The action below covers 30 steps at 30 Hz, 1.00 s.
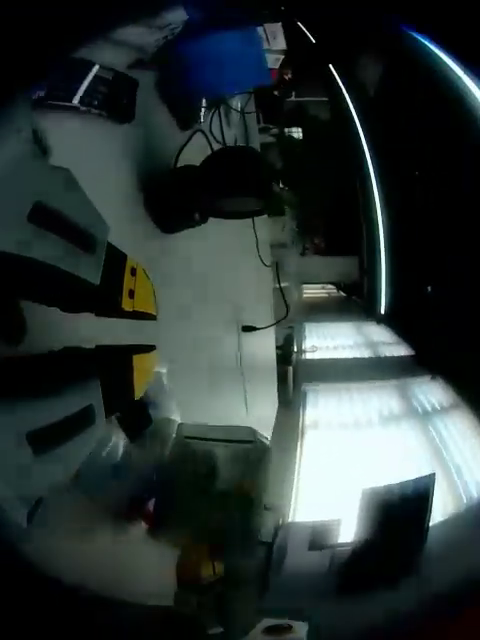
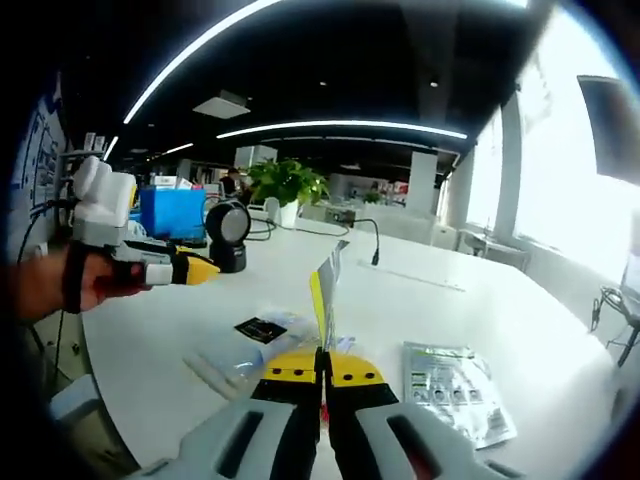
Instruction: Clip sheet goods on table flip sheet goods clip sheet goods scan sheet goods put sheet goods back to table
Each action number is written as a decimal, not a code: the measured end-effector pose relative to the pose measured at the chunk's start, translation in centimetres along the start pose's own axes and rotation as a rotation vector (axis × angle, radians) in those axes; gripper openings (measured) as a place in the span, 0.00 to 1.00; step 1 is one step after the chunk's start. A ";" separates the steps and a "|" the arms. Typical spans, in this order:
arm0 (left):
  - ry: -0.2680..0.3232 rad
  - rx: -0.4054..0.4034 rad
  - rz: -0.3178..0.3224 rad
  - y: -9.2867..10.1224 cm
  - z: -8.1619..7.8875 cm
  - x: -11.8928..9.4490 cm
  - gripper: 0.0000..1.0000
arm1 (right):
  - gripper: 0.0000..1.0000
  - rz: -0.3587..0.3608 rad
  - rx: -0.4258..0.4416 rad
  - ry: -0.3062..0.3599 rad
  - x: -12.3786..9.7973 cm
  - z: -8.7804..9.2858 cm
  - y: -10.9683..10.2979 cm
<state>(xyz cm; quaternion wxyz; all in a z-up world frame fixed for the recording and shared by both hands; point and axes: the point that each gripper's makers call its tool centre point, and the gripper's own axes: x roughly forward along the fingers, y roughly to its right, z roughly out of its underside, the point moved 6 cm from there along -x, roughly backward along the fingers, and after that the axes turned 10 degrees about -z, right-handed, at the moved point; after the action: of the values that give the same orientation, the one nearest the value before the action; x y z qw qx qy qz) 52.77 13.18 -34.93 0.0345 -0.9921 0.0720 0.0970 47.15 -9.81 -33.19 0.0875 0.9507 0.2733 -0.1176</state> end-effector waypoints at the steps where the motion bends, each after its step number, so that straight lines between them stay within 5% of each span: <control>1: 0.006 0.008 0.009 0.0 0.1 -0.1 0.03 | 0.00 0.000 0.001 -0.002 0.0 0.0 0.0; 16: 0.038 0.040 0.078 -0.2 2.0 -0.5 0.03 | 0.00 0.018 0.005 -0.028 -0.3 -0.2 -0.9; 30: 0.030 0.086 0.077 0.2 3.2 -0.6 0.03 | 0.00 0.033 0.028 -0.021 -0.5 0.0 -0.3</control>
<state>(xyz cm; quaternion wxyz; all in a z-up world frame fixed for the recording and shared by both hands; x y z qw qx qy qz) 51.58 13.37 -37.97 0.0725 -0.9875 0.1146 0.0804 46.61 -9.84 -33.07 0.0792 0.9549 0.2549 -0.1299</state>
